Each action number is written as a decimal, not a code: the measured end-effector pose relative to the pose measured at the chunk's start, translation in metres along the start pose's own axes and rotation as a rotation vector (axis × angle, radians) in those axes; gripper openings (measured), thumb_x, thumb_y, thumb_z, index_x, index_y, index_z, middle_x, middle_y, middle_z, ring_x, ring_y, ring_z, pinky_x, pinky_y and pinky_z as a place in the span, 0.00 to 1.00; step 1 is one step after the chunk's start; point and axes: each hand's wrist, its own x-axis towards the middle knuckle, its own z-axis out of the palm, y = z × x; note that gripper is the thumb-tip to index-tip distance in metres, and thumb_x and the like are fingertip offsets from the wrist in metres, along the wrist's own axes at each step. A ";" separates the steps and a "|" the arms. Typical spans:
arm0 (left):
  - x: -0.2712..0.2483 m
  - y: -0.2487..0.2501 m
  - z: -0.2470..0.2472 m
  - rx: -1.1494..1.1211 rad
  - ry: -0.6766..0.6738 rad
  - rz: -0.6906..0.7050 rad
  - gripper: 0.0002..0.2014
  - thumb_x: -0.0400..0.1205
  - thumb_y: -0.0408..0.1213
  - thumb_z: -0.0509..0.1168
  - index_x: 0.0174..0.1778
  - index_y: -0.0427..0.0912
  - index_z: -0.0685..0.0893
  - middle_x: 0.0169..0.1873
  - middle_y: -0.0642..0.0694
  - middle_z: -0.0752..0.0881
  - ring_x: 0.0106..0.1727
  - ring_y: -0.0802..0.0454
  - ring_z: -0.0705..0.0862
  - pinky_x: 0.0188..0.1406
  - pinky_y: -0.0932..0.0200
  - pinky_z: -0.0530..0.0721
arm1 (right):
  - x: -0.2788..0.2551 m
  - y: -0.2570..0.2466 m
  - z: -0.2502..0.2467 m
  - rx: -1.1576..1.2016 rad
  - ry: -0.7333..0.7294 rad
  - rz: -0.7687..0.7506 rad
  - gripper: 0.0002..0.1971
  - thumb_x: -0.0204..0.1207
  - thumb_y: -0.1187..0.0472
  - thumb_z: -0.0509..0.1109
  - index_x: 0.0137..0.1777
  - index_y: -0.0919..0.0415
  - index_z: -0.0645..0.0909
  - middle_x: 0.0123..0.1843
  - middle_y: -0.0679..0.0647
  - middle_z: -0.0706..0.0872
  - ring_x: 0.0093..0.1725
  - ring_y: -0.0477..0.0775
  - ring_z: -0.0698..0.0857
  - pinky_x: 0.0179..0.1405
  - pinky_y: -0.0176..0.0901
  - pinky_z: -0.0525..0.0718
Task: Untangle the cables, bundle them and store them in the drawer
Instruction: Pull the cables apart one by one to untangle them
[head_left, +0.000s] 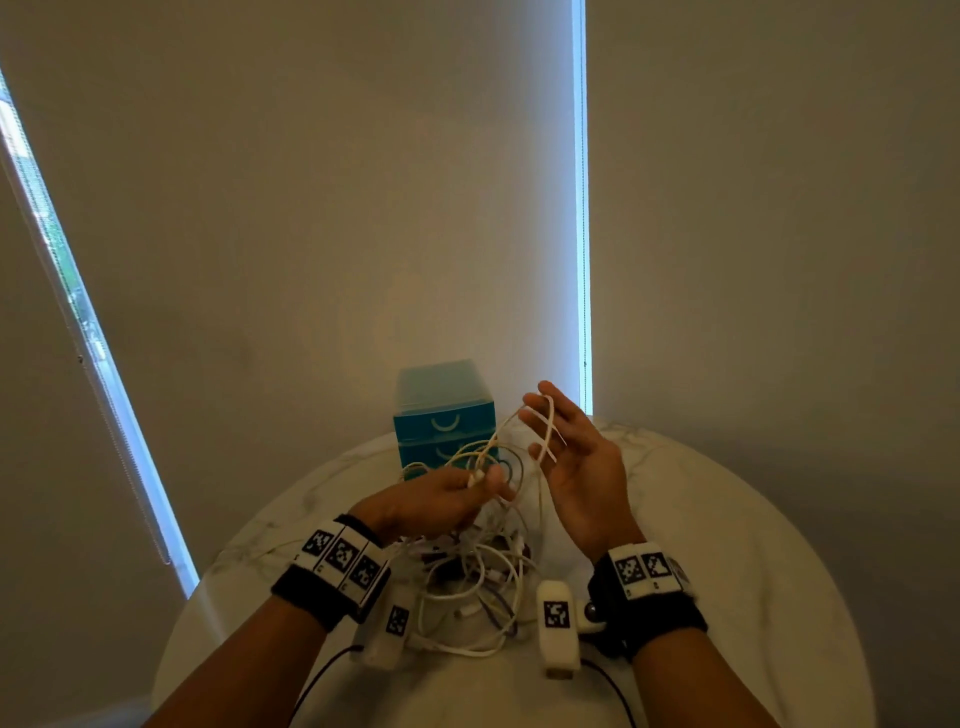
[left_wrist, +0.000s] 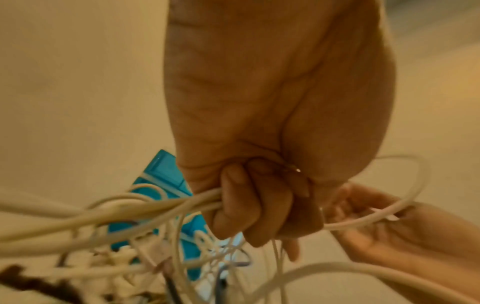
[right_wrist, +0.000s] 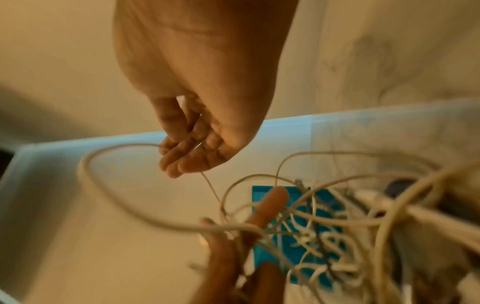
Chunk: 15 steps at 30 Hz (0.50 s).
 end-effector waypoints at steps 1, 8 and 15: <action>0.003 -0.006 -0.001 -0.066 0.047 -0.057 0.31 0.91 0.67 0.44 0.69 0.60 0.90 0.25 0.58 0.75 0.23 0.65 0.73 0.26 0.70 0.74 | -0.002 -0.006 0.001 0.139 -0.017 0.031 0.21 0.94 0.57 0.57 0.79 0.60 0.84 0.74 0.60 0.89 0.72 0.58 0.88 0.71 0.53 0.84; 0.023 -0.024 0.001 -0.445 0.399 -0.210 0.34 0.94 0.63 0.47 0.63 0.43 0.92 0.29 0.51 0.74 0.25 0.58 0.69 0.22 0.63 0.65 | -0.004 -0.019 0.005 0.395 0.011 -0.098 0.14 0.86 0.65 0.69 0.70 0.63 0.86 0.61 0.59 0.91 0.57 0.50 0.93 0.48 0.37 0.93; 0.021 -0.025 -0.002 -0.530 0.451 -0.120 0.36 0.88 0.72 0.57 0.44 0.45 0.98 0.22 0.52 0.68 0.22 0.55 0.64 0.23 0.59 0.61 | -0.003 0.002 0.012 -0.243 -0.067 -0.059 0.11 0.89 0.69 0.65 0.67 0.63 0.84 0.69 0.62 0.91 0.35 0.49 0.83 0.26 0.36 0.74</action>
